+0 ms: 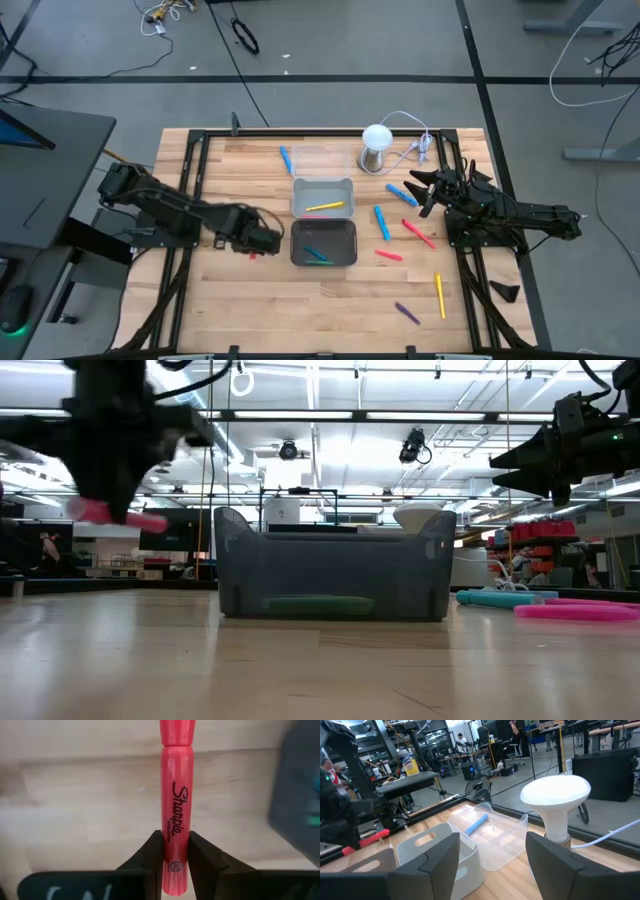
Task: Pick & Place Markers
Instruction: Put the neon orange highlighter into the transparent bin
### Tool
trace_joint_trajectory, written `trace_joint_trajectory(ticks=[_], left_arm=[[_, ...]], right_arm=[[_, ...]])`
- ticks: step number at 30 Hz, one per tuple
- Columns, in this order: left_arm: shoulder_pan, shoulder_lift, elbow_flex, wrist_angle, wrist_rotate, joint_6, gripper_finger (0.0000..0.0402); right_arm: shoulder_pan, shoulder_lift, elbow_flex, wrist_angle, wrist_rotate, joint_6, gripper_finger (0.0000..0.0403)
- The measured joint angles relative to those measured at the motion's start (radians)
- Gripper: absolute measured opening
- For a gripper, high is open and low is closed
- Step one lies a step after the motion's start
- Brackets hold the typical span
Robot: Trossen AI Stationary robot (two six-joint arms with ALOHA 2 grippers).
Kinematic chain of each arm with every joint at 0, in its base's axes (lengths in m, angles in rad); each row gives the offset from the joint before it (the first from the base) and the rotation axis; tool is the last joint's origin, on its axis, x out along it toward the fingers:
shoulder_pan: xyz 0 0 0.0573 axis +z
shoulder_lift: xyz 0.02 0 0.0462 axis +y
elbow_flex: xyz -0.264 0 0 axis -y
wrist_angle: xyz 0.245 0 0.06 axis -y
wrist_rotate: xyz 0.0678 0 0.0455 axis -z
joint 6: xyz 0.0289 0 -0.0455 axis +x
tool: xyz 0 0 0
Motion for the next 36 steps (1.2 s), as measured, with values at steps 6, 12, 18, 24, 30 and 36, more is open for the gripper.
trace_joint_trajectory(ticks=[6, 12, 18, 24, 30, 36], left_arm=[[0.071, 0.000, 0.104, -0.008, -0.021, 0.365, 0.0068], [0.097, 0.000, 0.167, -0.008, 0.011, 0.814, 0.0068], [0.097, 0.000, 0.171, -0.039, 0.103, 1.211, 0.0068], [0.084, -0.001, 0.171, -0.116, 0.131, 1.450, 0.0068], [0.060, -0.001, 0.171, -0.141, 0.116, 1.557, 0.0068], [0.044, -0.001, 0.171, -0.150, 0.116, 1.580, 0.0068]], right_arm=[[0.000, 0.000, 0.000, 0.000, 0.000, 0.000, 0.0231], [0.000, 0.000, 0.000, 0.000, 0.000, 0.000, 0.0231], [0.000, 0.000, 0.000, 0.000, 0.000, 0.000, 0.0231], [0.000, 0.000, 0.000, 0.000, 0.000, 0.000, 0.0231], [0.000, 0.000, 0.000, 0.000, 0.000, 0.000, 0.0231], [0.000, 0.000, 0.000, 0.000, 0.000, 0.000, 0.0231]])
